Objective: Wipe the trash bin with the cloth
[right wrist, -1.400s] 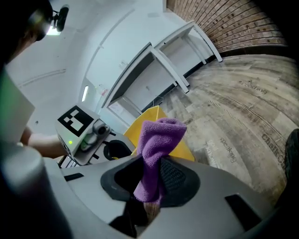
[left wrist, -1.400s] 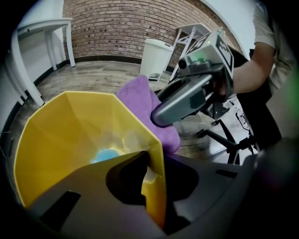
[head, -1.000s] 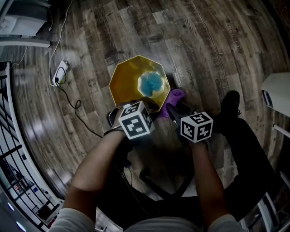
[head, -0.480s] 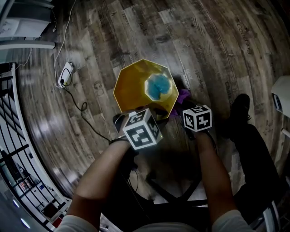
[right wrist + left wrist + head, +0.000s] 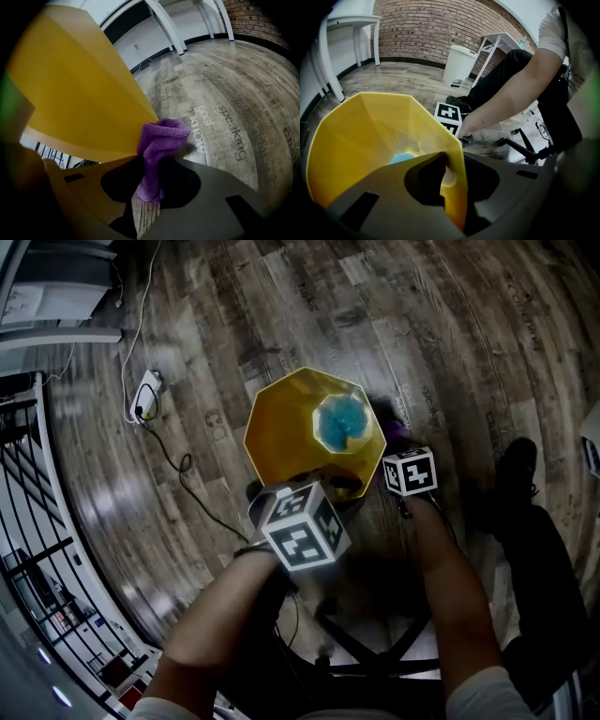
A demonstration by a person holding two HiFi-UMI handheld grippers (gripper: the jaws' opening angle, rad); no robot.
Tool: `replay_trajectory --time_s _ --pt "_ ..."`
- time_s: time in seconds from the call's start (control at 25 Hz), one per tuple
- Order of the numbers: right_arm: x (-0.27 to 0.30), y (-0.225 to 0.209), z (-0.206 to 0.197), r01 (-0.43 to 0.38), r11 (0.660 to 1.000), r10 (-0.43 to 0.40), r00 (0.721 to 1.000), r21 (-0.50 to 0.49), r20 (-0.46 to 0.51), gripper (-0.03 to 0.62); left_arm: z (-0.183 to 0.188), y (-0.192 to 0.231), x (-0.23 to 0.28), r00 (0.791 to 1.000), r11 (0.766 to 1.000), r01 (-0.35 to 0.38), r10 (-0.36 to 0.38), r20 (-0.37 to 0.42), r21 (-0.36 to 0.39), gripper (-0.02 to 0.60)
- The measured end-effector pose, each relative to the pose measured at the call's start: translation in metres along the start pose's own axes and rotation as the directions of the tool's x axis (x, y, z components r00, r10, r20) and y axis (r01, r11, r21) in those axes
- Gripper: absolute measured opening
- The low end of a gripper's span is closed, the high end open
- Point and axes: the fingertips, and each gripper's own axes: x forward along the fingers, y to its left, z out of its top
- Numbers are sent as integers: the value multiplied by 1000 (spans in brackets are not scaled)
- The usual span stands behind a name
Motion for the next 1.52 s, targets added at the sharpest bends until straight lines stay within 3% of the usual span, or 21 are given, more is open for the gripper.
replay_trajectory --time_s 0.4,0.48,0.64,0.92,1.04,1.12,1.2,1.36,1.52 --pt "15 -8 -7 45 999 -44 997 9 -61 103 -4 -1 1 1000 1000 0 0 5 -15 52" --pt "6 -13 -3 71 997 -71 997 -6 -35 103 -4 1 2 1000 1000 0 0 4 -20 52" --pt "-28 -5 8 48 998 -50 997 29 51 100 0 2 3 1000 999 1 -1 16 -48 52" --pt "-91 6 15 35 996 -47 986 76 160 100 20 17 7 997 984 -55 63 45 -168 52" --pt "-113 14 16 18 995 -37 980 98 196 100 29 16 6 994 981 -30 48 95 -191 63" --pt "-127 22 18 -6 995 -15 976 98 219 100 33 11 -1 992 986 1 20 124 -168 125" --pt "-139 28 19 -34 995 10 971 97 239 100 29 4 -8 995 996 3 6 101 -84 157" --pt "-151 45 14 -130 982 92 962 137 258 100 -3 -10 -13 1000 997 1 0 -17 72 180" --pt "-160 65 12 -226 959 170 943 173 288 100 -32 -8 -15 990 988 -19 40 -138 155 184"
